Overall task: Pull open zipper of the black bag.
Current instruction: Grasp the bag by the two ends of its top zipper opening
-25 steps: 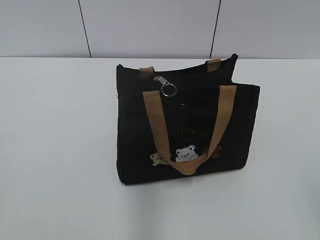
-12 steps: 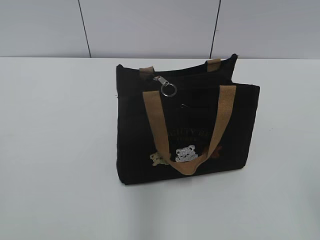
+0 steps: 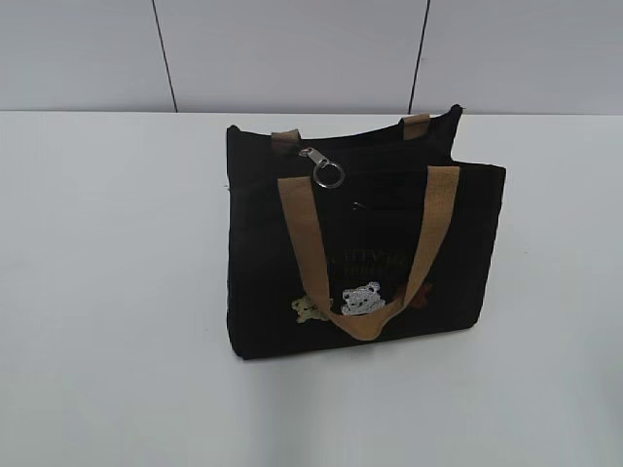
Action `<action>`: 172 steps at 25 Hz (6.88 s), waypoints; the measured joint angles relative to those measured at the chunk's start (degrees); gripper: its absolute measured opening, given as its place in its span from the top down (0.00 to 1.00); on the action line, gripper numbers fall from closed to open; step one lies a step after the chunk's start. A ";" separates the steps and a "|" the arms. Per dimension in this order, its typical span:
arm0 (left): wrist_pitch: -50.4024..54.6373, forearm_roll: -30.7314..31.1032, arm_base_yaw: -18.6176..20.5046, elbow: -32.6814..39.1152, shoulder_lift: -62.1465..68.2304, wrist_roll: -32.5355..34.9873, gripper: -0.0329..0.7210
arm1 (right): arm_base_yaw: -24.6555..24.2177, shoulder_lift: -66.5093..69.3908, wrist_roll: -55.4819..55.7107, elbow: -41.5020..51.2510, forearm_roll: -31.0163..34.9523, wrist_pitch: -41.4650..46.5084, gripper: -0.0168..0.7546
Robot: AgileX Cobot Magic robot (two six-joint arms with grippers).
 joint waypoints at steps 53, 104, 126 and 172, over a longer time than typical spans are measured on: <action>-129.87 82.82 -1.50 -26.24 112.57 -39.41 0.25 | 0.00 0.00 0.00 0.06 0.00 0.00 0.52; -130.72 84.69 -5.67 -33.14 117.67 -42.06 0.91 | 0.00 0.00 0.00 0.11 0.00 0.00 0.52; -130.72 84.73 -5.67 -33.14 117.67 -42.06 0.91 | 0.00 18.75 -15.50 -7.61 3.65 -7.90 0.52; -131.35 88.08 -5.67 -33.34 117.67 -42.06 0.91 | 37.87 87.89 -50.39 -33.46 8.23 -39.82 0.44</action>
